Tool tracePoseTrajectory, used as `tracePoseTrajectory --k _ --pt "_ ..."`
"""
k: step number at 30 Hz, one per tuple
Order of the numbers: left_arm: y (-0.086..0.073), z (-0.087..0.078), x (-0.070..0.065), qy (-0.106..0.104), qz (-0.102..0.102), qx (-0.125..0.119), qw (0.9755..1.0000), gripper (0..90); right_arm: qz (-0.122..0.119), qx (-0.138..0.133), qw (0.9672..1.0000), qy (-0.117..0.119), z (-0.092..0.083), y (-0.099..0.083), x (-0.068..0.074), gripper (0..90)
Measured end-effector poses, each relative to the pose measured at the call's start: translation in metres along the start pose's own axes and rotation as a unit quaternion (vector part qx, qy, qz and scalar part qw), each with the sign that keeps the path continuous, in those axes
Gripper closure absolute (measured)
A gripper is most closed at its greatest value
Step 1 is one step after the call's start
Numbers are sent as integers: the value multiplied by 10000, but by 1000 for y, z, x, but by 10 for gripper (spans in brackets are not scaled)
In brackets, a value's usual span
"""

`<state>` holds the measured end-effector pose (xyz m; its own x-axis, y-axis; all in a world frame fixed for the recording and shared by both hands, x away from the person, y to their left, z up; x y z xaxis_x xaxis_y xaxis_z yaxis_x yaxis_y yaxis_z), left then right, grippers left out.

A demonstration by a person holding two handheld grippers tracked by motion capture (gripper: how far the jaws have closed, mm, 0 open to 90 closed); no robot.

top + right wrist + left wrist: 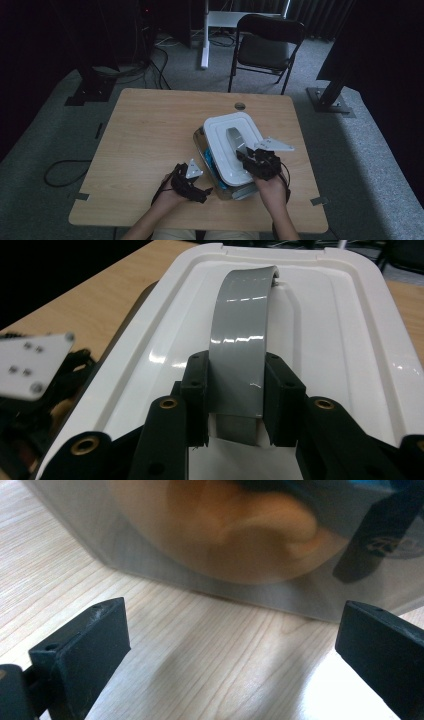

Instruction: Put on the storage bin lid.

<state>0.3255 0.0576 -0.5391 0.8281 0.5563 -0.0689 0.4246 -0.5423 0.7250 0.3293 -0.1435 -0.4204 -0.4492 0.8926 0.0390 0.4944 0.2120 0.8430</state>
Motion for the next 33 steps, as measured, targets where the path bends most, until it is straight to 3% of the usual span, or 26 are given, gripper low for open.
tracePoseTrajectory --k 10,19,28,29,33 --pt "-8 -6 5 57 -72 50 9999 16 -194 152 9995 196 5 -5 16 674" --pt "-12 -5 6 31 -99 72 9999 16 -190 247 9988 369 7 -6 18 674" --pt "-10 -8 6 39 -116 30 9999 16 -273 182 9991 279 8 -11 20 672" --pt "-10 -8 6 36 -120 20 9999 16 -257 190 9991 296 8 -11 20 666" --pt "-12 -6 6 50 -157 29 9999 16 -196 140 9989 392 5 -10 19 488"
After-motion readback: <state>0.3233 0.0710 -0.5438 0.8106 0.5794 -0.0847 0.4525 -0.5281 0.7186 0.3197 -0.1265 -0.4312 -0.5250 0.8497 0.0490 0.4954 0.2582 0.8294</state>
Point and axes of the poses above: each handheld gripper's, and its own axes: z roughly forward along the jaws, y roughly out of its top, x roughly to its left, the point moved 5 cm from there along z, roughly forward along the jaws, and after that the axes turned 7 degrees about -y, right-handed, at the moved point
